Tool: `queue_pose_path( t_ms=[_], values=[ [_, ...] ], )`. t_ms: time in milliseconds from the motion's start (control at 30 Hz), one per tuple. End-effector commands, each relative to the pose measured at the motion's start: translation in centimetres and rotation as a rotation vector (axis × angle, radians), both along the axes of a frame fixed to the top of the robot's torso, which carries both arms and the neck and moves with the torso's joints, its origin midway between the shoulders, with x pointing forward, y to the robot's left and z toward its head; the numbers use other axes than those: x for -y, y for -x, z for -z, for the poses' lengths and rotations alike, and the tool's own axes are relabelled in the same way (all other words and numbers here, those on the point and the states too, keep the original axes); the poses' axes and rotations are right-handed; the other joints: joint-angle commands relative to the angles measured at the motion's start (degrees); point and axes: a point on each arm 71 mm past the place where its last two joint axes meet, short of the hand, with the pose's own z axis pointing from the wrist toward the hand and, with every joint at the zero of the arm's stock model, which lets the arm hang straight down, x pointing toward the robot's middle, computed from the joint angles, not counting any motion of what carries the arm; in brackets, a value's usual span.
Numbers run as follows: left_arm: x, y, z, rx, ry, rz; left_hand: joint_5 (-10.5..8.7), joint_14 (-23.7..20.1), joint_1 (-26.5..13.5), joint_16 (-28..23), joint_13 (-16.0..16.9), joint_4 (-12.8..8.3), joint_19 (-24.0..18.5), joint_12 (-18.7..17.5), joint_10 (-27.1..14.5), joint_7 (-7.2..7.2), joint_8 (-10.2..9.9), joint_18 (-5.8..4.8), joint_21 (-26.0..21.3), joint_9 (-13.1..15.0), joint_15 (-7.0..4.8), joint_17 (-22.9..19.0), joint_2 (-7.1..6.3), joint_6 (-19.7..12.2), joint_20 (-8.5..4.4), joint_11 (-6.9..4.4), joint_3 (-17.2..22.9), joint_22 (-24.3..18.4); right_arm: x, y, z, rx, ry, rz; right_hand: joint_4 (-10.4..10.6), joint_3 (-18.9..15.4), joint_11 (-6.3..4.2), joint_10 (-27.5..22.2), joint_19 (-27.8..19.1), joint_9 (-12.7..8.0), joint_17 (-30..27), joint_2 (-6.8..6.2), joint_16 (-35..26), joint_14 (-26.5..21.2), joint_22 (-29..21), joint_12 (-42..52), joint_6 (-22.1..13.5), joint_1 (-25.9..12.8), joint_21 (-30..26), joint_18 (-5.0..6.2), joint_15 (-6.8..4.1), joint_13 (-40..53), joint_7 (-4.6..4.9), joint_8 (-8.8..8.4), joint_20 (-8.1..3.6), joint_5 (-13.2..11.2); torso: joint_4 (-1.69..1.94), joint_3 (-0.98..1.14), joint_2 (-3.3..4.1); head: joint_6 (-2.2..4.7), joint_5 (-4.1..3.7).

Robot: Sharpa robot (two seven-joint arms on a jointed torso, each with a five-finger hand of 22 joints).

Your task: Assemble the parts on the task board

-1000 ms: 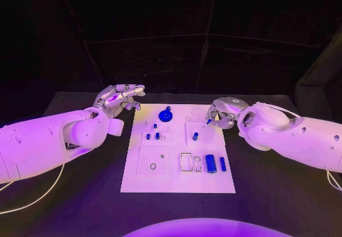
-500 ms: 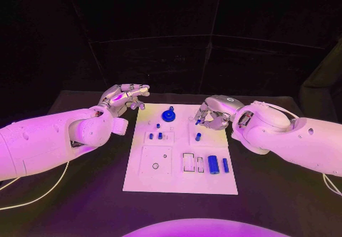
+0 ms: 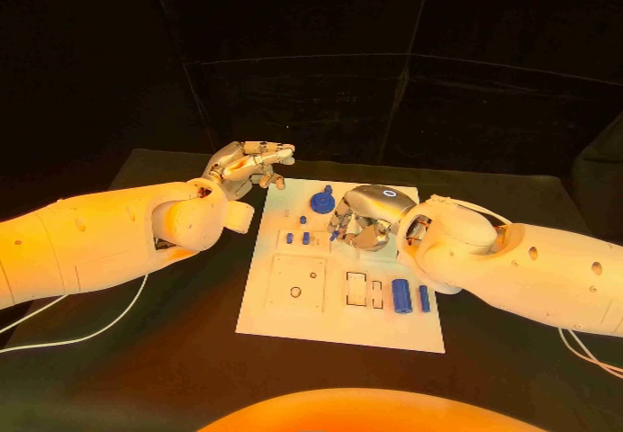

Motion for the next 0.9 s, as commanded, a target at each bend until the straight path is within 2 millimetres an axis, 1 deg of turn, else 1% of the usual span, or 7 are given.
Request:
queue_pose_path(
  t_ms=[33, 200, 300, 400, 567, 733, 900],
  values=[
    [0.2, 0.0, -0.2, 0.018, -0.006, 0.013, 0.18, -0.41, 0.65, -0.33, -0.08, -0.34, -0.14, 0.2, -0.33, -0.04, -0.15, 0.25, -0.38, -0.03, 0.05, -0.06, -0.15, -0.44, 0.14, 0.04, -0.07, -0.05, -1.0, 0.5, 1.0, -0.002, 0.065, -0.041, -0.07, -0.11, 0.31, 0.1, 0.21, -0.05, -0.12, 0.34, 0.19, 1.69, -0.04, -0.43, -0.13, -0.5, 0.29, -1.0, -0.29, -0.08, 0.3, -0.11, -0.01, 0.39, -0.1, 0.11, -0.01, -0.21, 0.39],
    [0.4, -0.1, -0.2, 0.022, -0.009, 0.017, 0.18, -0.42, 0.67, -0.34, -0.07, -0.35, -0.14, 0.22, -0.33, -0.04, -0.14, 0.25, -0.39, -0.02, 0.06, -0.09, -0.13, -0.44, 0.15, 0.04, -0.07, -0.06, -2.5, 1.4, 2.6, -0.033, 0.082, -0.08, -0.11, -0.1, 0.36, 0.01, 0.21, -0.1, -0.15, 0.39, 0.2, 1.68, -0.01, -0.57, -0.27, -0.52, 0.31, -1.01, -0.25, -0.17, 0.36, -0.25, 0.02, 0.56, 0.11, 0.06, -0.01, -0.49, 0.71],
    [0.5, -0.1, -0.2, 0.023, -0.009, 0.018, 0.17, -0.44, 0.65, -0.33, -0.06, -0.34, -0.14, 0.29, -0.31, -0.02, -0.09, 0.26, -0.41, 0.0, 0.07, -0.1, -0.07, -0.41, 0.16, 0.06, -0.08, -0.08, -3.1, 1.8, 3.1, -0.042, 0.085, -0.096, -0.14, -0.12, 0.39, -0.03, 0.21, -0.12, -0.19, 0.37, 0.18, 1.66, 0.01, -0.63, -0.34, -0.53, 0.32, -1.01, -0.23, -0.21, 0.4, -0.31, 0.03, 0.68, -0.03, 0.13, -0.05, -0.63, 0.99],
    [0.5, -0.1, -0.2, 0.024, -0.01, 0.018, 0.17, -0.44, 0.65, -0.33, -0.06, -0.34, -0.14, 0.29, -0.31, -0.02, -0.09, 0.26, -0.41, 0.0, 0.07, -0.1, -0.07, -0.41, 0.16, 0.06, -0.08, -0.08, -3.7, 2.1, 3.5, -0.046, 0.085, -0.111, -0.16, -0.15, 0.41, -0.06, 0.22, -0.14, -0.2, 0.36, 0.18, 1.66, 0.03, -0.67, -0.38, -0.56, 0.33, -1.01, -0.21, -0.24, 0.43, -0.36, 0.05, 0.77, -0.11, 0.17, -0.05, -0.69, 1.11],
    [0.6, -0.2, -0.2, 0.023, -0.01, 0.02, 0.17, -0.44, 0.65, -0.33, -0.06, -0.34, -0.14, 0.29, -0.31, -0.02, -0.09, 0.26, -0.41, 0.0, 0.07, -0.1, -0.07, -0.41, 0.16, 0.06, -0.08, -0.08, -4.2, 2.4, 3.8, -0.052, 0.088, -0.123, -0.16, -0.15, 0.42, -0.07, 0.21, -0.14, -0.17, 0.35, 0.21, 1.66, 0.02, -0.69, -0.4, -0.56, 0.32, -1.01, -0.21, -0.25, 0.43, -0.37, 0.05, 0.8, -0.01, 0.02, -0.06, -0.75, 0.72],
    [0.6, -0.2, -0.2, 0.021, -0.011, 0.022, 0.17, -0.44, 0.65, -0.33, -0.06, -0.34, -0.14, 0.29, -0.31, -0.02, -0.09, 0.26, -0.41, 0.0, 0.07, -0.1, -0.07, -0.41, 0.16, 0.06, -0.08, -0.08, -4.4, 2.4, 4.0, -0.054, 0.093, -0.126, -0.18, -0.19, 0.44, -0.1, 0.2, -0.15, -0.18, 0.35, 0.21, 1.66, 0.02, -0.73, -0.44, -0.59, 0.32, -1.01, -0.19, -0.29, 0.46, -0.41, 0.06, 0.88, -0.03, 0.08, -0.02, -0.87, 1.03],
    [0.7, -0.2, -0.1, 0.02, -0.011, 0.023, 0.16, -0.47, 0.64, -0.33, -0.05, -0.35, -0.14, 0.35, -0.32, 0.02, -0.07, 0.26, -0.44, 0.0, 0.08, -0.15, -0.06, -0.41, 0.17, 0.08, -0.11, -0.1, -4.6, 2.6, 4.1, -0.051, 0.091, -0.133, -0.18, -0.19, 0.45, -0.1, 0.19, -0.16, -0.19, 0.35, 0.21, 1.66, 0.01, -0.74, -0.44, -0.59, 0.32, -1.01, -0.19, -0.29, 0.46, -0.41, 0.06, 0.89, -0.04, 0.0, -0.01, -1.03, 1.12]
  ],
)
